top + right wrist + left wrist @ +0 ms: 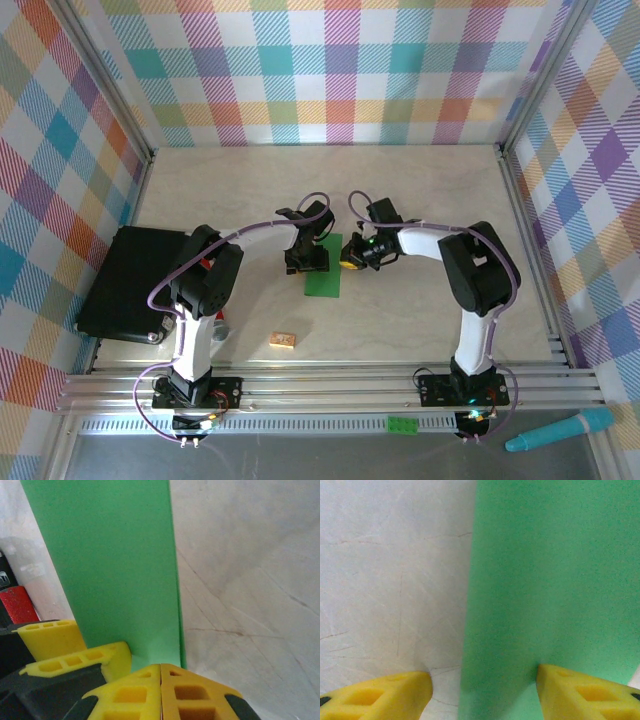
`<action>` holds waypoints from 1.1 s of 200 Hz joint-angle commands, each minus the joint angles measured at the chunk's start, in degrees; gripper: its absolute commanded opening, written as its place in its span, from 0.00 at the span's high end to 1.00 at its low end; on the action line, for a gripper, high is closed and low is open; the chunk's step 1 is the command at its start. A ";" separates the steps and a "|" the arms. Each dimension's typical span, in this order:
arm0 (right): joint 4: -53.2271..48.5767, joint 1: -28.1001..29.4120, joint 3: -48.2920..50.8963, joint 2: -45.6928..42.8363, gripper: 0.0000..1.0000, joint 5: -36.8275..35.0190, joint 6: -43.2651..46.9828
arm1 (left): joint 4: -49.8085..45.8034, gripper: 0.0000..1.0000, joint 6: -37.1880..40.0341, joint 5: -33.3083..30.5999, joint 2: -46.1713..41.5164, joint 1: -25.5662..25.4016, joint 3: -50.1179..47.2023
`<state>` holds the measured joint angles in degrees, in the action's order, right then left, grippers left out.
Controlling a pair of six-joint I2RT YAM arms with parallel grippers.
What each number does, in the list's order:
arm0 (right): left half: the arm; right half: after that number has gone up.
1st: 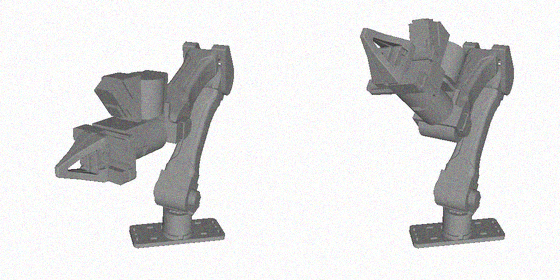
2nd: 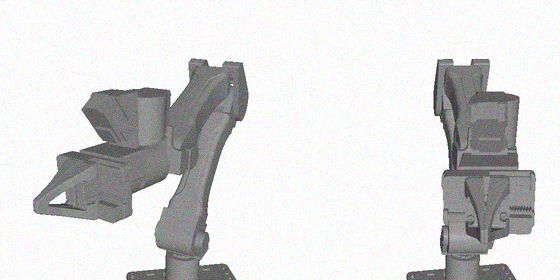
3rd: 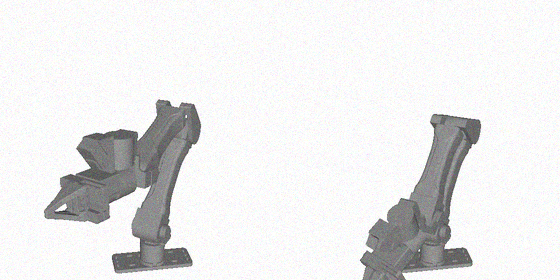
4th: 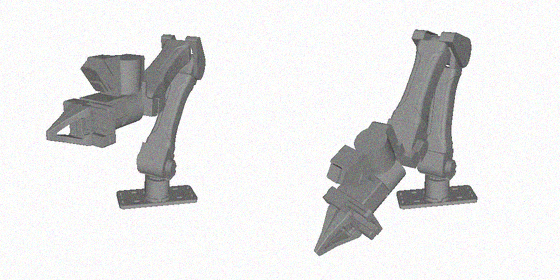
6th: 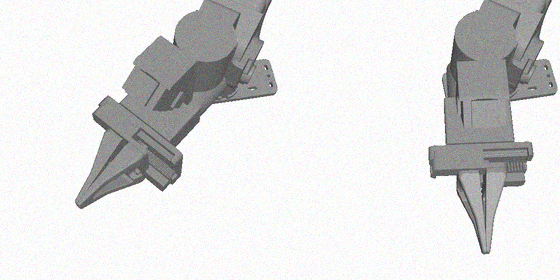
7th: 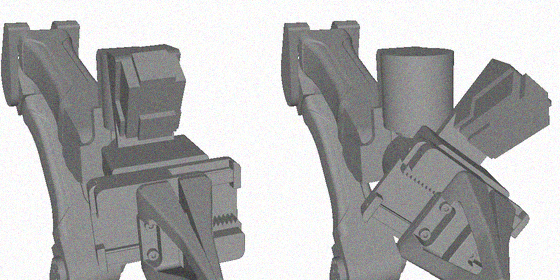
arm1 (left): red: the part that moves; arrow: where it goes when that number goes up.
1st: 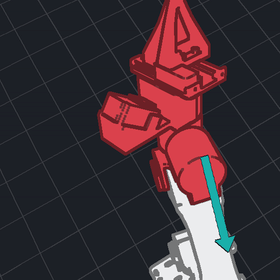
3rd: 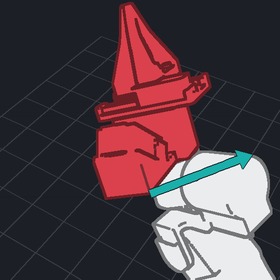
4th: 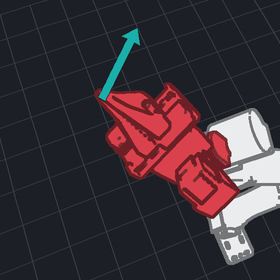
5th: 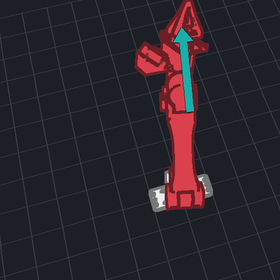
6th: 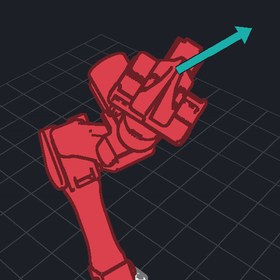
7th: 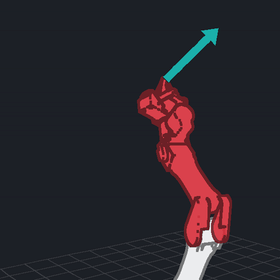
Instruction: Fold a paper plane with a square sheet of paper (pick it up from the middle)
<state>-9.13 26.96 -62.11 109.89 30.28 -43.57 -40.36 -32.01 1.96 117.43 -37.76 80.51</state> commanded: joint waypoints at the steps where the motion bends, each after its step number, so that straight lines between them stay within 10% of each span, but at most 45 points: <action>1: 2.19 0.54 -1.68 1.68 0.92 1.68 -1.73 | 1.63 0.38 -0.62 1.07 9.29 -0.30 -4.49; 220: -0.82 1.25 -2.85 6.48 0.97 -0.84 0.41 | 1.12 0.38 -1.02 0.79 7.15 -0.30 -4.67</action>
<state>-7.16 27.83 -64.18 114.26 31.55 -44.95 -40.32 -32.16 2.00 117.25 -37.76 80.47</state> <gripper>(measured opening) 0.066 0.621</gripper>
